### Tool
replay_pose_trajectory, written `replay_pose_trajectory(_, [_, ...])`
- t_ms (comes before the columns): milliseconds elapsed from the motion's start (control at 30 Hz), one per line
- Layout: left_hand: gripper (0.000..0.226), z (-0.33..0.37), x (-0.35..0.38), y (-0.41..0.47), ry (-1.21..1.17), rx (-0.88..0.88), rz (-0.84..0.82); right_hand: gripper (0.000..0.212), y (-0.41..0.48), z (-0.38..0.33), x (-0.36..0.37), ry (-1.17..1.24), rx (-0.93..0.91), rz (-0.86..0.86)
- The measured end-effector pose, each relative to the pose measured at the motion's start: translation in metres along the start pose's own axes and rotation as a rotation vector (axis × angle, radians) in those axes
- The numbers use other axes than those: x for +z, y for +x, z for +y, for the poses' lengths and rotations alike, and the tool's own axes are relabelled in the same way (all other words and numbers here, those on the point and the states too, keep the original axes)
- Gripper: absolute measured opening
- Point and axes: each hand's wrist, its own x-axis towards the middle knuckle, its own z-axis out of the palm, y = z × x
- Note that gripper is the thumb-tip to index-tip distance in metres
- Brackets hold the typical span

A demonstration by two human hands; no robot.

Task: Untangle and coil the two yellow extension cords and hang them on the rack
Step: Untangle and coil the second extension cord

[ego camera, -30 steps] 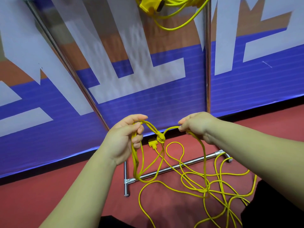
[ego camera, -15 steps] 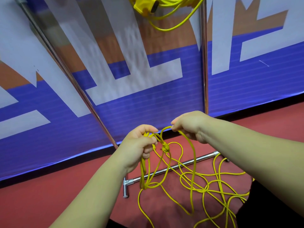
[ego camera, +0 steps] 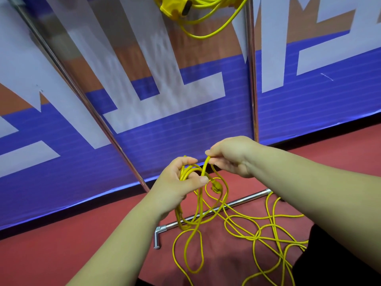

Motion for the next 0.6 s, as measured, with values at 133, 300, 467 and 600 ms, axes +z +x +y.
replay_pose_trajectory(133, [0.037,0.0,0.005,0.0,0.084,0.052,0.032,0.014,0.0,0.001,0.003,0.083,-0.051,-0.023])
replay_pose_trajectory(300, [0.036,0.009,-0.008,0.008,0.048,0.105,0.238,0.012,-0.002,0.001,0.001,-0.017,-0.216,-0.068])
replay_pose_trajectory(467, [0.047,0.022,-0.03,0.01,-0.358,0.141,0.374,0.02,-0.006,0.025,0.009,-0.289,-0.327,-0.196])
replay_pose_trajectory(600, [0.041,0.026,-0.035,0.013,-0.629,0.171,0.428,0.028,-0.002,0.059,0.031,-0.467,-0.372,-0.352])
